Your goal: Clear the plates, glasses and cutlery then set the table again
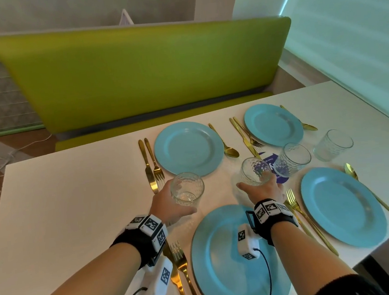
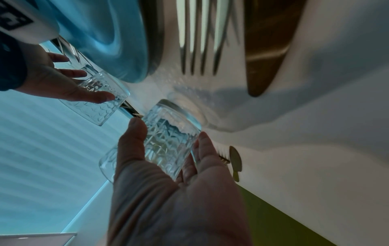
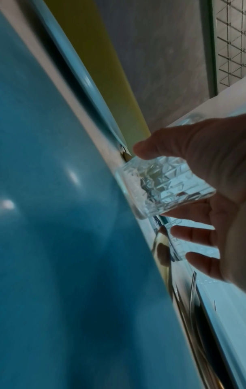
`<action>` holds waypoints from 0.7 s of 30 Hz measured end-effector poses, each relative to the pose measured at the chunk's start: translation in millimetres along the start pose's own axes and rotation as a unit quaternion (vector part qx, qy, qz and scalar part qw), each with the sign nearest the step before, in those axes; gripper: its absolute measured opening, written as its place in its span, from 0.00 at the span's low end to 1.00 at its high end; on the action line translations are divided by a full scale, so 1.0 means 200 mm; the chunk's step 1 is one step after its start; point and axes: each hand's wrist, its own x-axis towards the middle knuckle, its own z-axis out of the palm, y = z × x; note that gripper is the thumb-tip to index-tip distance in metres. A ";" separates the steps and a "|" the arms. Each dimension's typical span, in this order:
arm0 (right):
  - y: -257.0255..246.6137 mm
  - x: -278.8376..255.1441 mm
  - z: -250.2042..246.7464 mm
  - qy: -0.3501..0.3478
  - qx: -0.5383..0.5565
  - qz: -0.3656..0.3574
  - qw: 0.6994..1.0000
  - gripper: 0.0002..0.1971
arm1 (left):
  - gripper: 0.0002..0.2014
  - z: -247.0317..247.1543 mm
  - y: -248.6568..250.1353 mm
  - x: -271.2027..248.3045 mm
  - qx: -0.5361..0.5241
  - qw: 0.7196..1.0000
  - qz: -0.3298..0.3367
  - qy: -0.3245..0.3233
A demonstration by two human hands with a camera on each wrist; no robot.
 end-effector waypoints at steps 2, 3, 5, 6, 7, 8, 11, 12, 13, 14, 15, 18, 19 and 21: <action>0.01 0.00 0.00 0.002 -0.002 0.002 1.000 0.50 | 0.42 0.01 0.00 0.00 0.002 1.000 0.003 -0.005; 0.01 0.00 0.00 0.002 -0.003 0.001 1.000 0.50 | 0.42 0.01 0.00 -0.01 0.004 1.000 0.004 -0.008; 0.01 -0.01 0.00 -0.004 -0.005 -0.001 1.000 0.51 | 0.41 0.01 0.00 -0.01 0.004 1.000 0.009 -0.013; 0.01 -0.01 0.00 -0.006 -0.006 -0.002 1.000 0.52 | 0.41 0.02 0.00 -0.01 0.003 1.000 0.010 -0.015; 0.01 -0.01 -0.01 -0.007 -0.010 -0.003 1.000 0.52 | 0.41 0.02 0.00 -0.01 0.003 1.000 0.009 -0.018; 0.01 -0.02 -0.02 -0.006 -0.013 -0.006 1.000 0.53 | 0.41 0.02 0.00 0.00 0.002 1.000 0.011 -0.021; 0.01 -0.05 -0.07 0.002 -0.034 -0.022 0.999 0.56 | 0.42 0.02 0.00 0.00 0.017 0.999 0.010 -0.035; 0.01 -0.05 -0.08 0.004 -0.036 -0.023 0.999 0.57 | 0.43 0.02 0.00 0.00 0.017 0.999 0.013 -0.037; 0.01 -0.06 -0.10 0.004 -0.036 -0.023 0.999 0.58 | 0.43 0.02 0.00 0.00 0.017 0.999 0.015 -0.040; 0.01 -0.07 -0.12 0.005 -0.033 -0.023 0.999 0.59 | 0.43 0.03 -0.01 0.00 0.015 0.999 0.018 -0.041; 0.01 -0.08 -0.13 0.003 -0.033 -0.023 0.999 0.60 | 0.43 0.02 -0.01 0.00 0.013 0.999 0.016 -0.044; 0.04 -0.14 -0.18 0.010 -0.023 -0.028 0.999 0.59 | 0.44 0.03 -0.04 -0.01 0.002 0.998 0.018 -0.055; 0.05 -0.17 -0.21 0.018 -0.020 -0.031 0.999 0.58 | 0.46 0.02 -0.03 -0.02 -0.002 0.998 0.017 -0.063; 0.06 -0.22 -0.26 0.038 -0.018 -0.044 0.998 0.57 | 0.49 0.00 -0.01 -0.03 -0.010 0.997 0.022 -0.069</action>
